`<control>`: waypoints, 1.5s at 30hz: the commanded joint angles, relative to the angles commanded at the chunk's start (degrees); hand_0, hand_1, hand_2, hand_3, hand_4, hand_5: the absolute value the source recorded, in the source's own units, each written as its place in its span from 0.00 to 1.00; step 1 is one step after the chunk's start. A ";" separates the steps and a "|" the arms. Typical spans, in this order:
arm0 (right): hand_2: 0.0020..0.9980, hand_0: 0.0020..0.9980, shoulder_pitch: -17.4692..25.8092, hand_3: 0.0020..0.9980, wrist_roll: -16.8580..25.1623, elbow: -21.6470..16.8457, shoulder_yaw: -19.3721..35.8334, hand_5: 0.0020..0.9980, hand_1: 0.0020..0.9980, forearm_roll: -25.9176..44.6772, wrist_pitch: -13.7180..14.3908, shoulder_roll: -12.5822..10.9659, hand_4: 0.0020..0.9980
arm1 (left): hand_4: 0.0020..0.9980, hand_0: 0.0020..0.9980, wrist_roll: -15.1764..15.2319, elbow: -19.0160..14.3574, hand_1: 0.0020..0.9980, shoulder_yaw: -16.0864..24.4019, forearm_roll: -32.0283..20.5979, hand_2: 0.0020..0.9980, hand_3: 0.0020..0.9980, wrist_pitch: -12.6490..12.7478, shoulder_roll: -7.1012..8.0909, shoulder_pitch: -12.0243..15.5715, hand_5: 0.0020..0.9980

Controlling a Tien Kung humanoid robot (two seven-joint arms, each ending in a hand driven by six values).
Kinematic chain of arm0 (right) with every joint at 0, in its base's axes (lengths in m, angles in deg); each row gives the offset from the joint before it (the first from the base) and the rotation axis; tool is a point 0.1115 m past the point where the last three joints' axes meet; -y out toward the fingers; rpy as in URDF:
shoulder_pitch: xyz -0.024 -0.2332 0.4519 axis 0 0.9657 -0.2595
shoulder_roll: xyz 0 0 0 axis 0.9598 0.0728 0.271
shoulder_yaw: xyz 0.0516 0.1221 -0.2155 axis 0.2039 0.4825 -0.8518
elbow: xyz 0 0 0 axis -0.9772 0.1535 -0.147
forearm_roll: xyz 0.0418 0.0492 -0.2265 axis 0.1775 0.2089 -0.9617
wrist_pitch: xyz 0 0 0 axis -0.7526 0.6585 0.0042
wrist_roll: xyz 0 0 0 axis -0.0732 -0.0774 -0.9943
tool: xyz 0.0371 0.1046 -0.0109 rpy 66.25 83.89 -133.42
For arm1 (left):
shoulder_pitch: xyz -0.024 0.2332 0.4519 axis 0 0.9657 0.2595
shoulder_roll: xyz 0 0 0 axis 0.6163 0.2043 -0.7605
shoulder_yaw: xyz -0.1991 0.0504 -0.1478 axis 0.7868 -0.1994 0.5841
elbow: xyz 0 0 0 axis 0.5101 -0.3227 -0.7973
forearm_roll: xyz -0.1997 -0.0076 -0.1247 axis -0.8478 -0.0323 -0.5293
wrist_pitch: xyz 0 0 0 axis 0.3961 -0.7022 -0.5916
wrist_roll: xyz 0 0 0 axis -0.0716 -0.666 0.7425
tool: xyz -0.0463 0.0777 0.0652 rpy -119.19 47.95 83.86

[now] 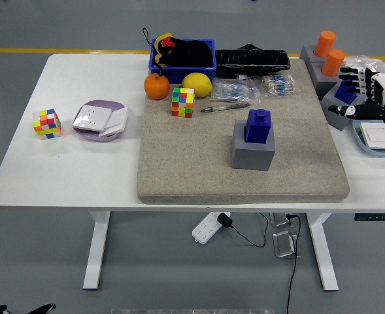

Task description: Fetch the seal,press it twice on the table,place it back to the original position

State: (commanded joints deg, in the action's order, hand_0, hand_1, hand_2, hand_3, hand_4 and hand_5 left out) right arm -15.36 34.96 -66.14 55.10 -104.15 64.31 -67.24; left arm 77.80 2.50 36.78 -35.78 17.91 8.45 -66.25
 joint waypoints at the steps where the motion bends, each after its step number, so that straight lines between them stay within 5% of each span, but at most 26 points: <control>1: 0.78 0.80 0.32 0.78 -0.01 -0.08 0.75 0.02 0.81 -0.19 0.10 -0.19 1.00 | 0.68 0.81 0.04 0.00 0.79 -0.09 -0.13 0.76 0.80 -0.01 0.00 -0.03 0.42; 16: 0.78 0.81 7.06 0.78 -0.71 -1.74 12.35 0.02 0.80 -3.15 0.50 -2.01 1.00 | 0.68 0.81 0.11 0.03 0.79 -0.24 -0.43 0.76 0.80 -0.07 -0.22 -0.13 0.42; 23: 0.76 0.80 10.34 0.76 -1.61 -5.79 17.24 0.04 0.78 -2.42 0.47 -2.53 1.00 | 0.68 0.81 0.35 -0.01 0.79 -0.86 -1.05 0.76 0.80 0.12 -0.19 -0.26 0.42; 45: 0.73 0.79 14.79 0.73 -2.63 -12.83 22.69 0.08 0.75 -2.73 0.71 -2.80 0.98 | 0.68 0.82 0.07 -0.06 0.79 -0.57 -0.23 0.76 0.80 0.32 -0.09 -0.44 0.42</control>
State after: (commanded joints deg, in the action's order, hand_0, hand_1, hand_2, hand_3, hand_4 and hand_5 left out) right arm -0.57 32.33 -78.97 77.79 -106.87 65.02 -70.04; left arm 77.88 2.45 36.21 -36.00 18.22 8.36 -66.69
